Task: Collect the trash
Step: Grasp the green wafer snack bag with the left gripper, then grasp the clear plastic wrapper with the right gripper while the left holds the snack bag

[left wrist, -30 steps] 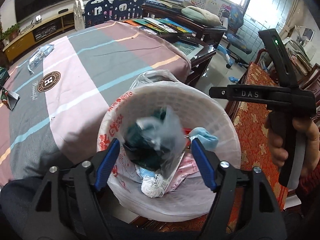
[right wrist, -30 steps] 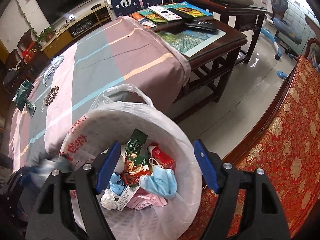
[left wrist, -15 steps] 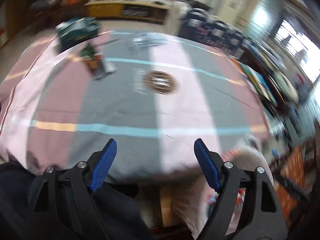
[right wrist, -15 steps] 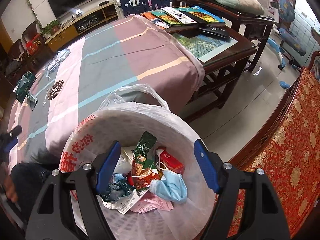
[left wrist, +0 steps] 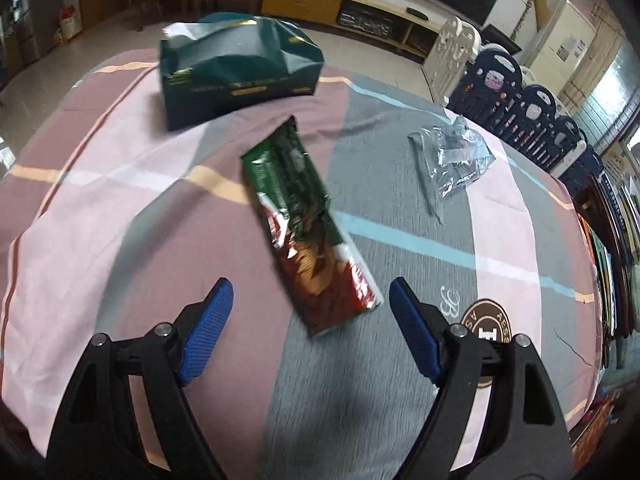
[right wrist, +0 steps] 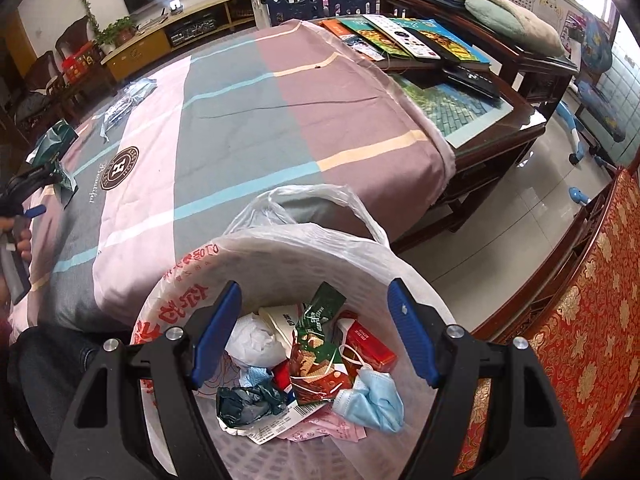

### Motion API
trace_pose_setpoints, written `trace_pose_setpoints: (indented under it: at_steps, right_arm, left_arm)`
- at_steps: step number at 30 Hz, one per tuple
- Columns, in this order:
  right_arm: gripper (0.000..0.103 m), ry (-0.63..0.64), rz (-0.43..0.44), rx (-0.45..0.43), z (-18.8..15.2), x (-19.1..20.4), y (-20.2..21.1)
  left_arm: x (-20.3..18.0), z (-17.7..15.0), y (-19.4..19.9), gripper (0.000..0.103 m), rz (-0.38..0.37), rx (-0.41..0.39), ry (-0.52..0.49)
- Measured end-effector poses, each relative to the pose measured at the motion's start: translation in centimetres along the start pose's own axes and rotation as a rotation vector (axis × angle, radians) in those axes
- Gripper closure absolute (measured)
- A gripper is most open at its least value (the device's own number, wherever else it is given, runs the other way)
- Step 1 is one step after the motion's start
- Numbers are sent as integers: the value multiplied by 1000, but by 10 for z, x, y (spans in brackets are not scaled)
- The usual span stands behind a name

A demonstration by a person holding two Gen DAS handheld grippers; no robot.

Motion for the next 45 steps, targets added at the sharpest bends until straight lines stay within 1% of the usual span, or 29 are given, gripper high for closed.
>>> trace_pose_setpoints:
  at_steps: [2, 3, 4, 5, 6, 7, 10, 12, 14, 16, 18, 20, 22, 23, 25, 28, 29, 31, 32, 34, 37, 38, 39, 40, 41, 42, 43, 44, 45]
  right_arm:
    - [29, 0, 2, 5, 3, 4, -3]
    - [29, -4, 7, 7, 6, 6, -4]
    - [29, -7, 16, 7, 8, 9, -6]
    - [29, -6, 24, 6, 10, 13, -7]
    - [29, -3, 28, 5, 12, 17, -8]
    - [29, 2, 32, 3, 14, 22, -9]
    - [29, 12, 66, 0, 25, 43, -15]
    - [29, 2, 124, 16, 35, 64, -21]
    - [29, -1, 188, 40, 47, 91, -29]
    - [29, 14, 245, 51, 60, 122, -37]
    - [29, 43, 274, 45, 80, 160, -44]
    - [29, 83, 274, -6, 100, 199, -46]
    - [21, 137, 238, -54, 121, 240, -52]
    - [19, 166, 214, -70, 132, 261, -60]
    - [19, 234, 148, -99, 154, 297, -78]
    - [19, 369, -3, -122, 183, 355, -117]
    - [19, 388, -17, -108, 192, 371, -132]
    - [19, 384, -25, -91, 207, 389, -154]
    - [19, 386, -48, -97, 213, 397, -164]
    - [19, 415, -133, -111, 225, 413, -187]
    - [19, 459, -189, -110, 231, 426, -213]
    - [21, 485, -211, -107, 230, 429, -220]
    - [36, 514, -219, -98, 228, 430, -226]
    - [43, 537, -201, -102, 226, 431, -228]
    - [65, 553, -182, -105, 225, 431, -227]
    - [72, 566, -177, -90, 223, 432, -228]
    - [75, 576, -158, -89, 221, 431, -225]
    - [86, 585, -138, -86, 219, 430, -223]
    - [91, 587, -105, -87, 218, 426, -216]
  left_arm:
    - [-5, 5, -11, 26, 24, -5, -36]
    - [-6, 5, -14, 46, 31, -1, -50]
    - [-6, 5, -19, 69, 33, 19, -61]
    - [-3, 3, -21, 74, 25, 36, -59]
    - [2, 2, -19, 80, 10, 30, -45]
    - [6, -2, -14, 85, -1, 22, -39]
    - [20, -19, 12, 88, -42, -2, -56]
    - [33, -31, 33, 88, -89, -21, -41]
    - [51, -48, 54, 88, -150, -16, -17]
    - [69, -59, 72, 88, -190, -27, 38]
    - [76, -67, 84, 88, -161, -40, 30]
    - [83, -73, 88, 88, -117, -49, 14]
    - [89, -75, 86, 88, -79, -30, 26]
    - [91, -75, 84, 88, -82, -19, 34]
    - [93, -76, 80, 88, -102, -6, 45]
    - [100, -80, 76, 88, -92, 8, 56]
    - [102, -80, 74, 88, -92, 16, 68]
    - [108, -80, 71, 87, -100, 27, 90]
    - [110, -80, 69, 87, -105, 30, 100]
    - [114, -79, 66, 87, -113, 39, 116]
    - [115, -80, 62, 87, -117, 58, 126]
    - [115, -80, 61, 87, -119, 64, 129]
    - [115, -80, 60, 86, -122, 69, 132]
    - [115, -80, 59, 87, -124, 73, 134]
    - [115, -80, 59, 87, -124, 76, 134]
    - [115, -80, 58, 86, -123, 78, 135]
    - [115, -81, 58, 87, -124, 80, 135]
    - [115, -80, 56, 87, -125, 81, 136]
    - [114, -79, 55, 87, -126, 81, 137]
Point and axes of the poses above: each gripper's, at about its wrist camera, not at the fingertips, and y roughly against the way its jaws point, x to its left, z to its top, the point moved 1 cm from there along -y, roughly the way its jaws point, and after that the axes turned 1 degree about z, right-handed, at the moved point
